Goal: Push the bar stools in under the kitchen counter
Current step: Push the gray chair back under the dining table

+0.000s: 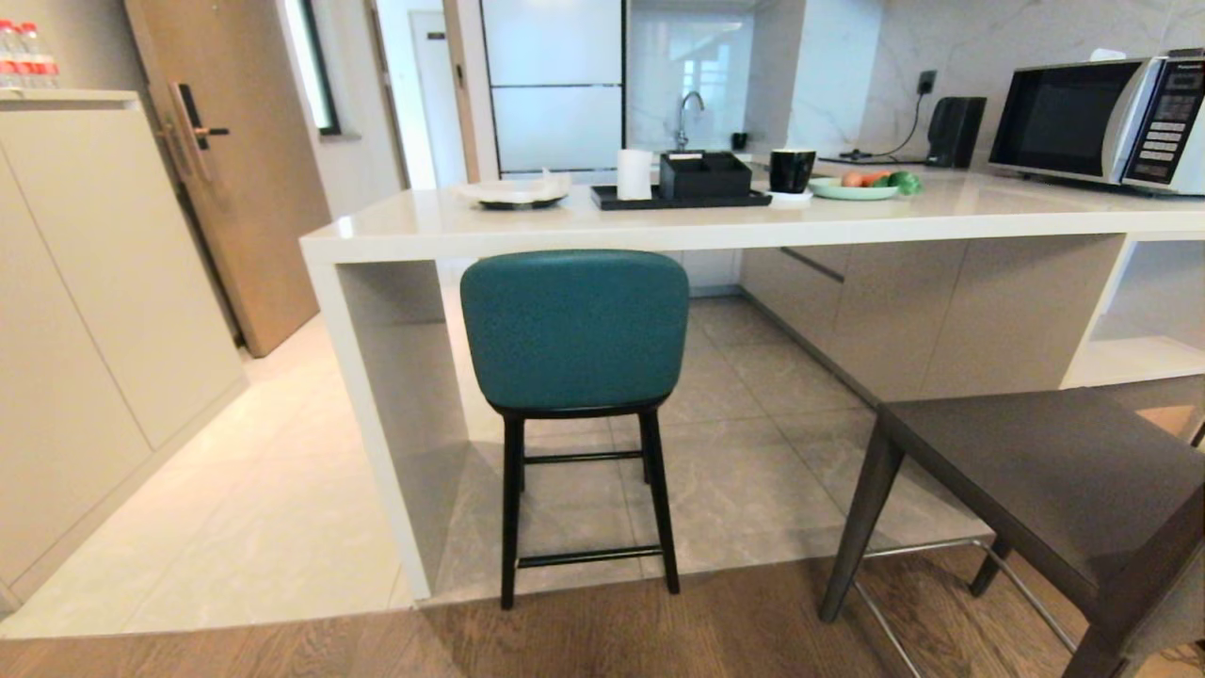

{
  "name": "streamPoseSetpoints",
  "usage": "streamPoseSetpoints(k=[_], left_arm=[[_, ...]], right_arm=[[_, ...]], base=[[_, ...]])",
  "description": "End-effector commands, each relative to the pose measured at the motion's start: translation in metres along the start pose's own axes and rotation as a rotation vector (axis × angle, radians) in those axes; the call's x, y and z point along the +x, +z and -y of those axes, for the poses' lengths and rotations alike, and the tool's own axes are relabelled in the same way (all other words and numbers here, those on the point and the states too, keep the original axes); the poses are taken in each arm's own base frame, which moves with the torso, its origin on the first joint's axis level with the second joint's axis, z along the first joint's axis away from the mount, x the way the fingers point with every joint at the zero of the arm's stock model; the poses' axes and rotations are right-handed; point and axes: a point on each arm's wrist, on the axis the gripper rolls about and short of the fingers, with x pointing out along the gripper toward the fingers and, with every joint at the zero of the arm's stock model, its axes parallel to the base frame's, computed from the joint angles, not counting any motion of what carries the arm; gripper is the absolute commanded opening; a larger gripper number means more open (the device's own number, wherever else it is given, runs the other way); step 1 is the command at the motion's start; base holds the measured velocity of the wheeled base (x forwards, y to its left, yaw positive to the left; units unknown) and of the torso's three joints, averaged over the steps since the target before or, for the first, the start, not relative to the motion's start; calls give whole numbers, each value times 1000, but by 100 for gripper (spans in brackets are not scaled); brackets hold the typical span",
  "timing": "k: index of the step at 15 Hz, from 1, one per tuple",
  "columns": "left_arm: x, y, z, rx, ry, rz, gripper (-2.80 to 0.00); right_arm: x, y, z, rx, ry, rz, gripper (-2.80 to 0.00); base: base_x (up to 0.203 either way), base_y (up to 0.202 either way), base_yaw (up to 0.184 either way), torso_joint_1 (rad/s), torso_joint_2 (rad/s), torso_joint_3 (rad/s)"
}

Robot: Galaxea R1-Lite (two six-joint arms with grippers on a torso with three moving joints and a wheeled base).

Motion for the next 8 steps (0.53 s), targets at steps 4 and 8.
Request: streamPoseSetpoints(k=[4,8], left_arm=[[0,0,0,-1,-1,-2,-280],[0,0,0,-1,-1,-2,-280]], right_arm=[[0,0,0,0,1,0,-280],[0,0,0,0,1,0,-280]], base=[[1,-99,2,1,1,2],[0,-196,1,2,1,1]])
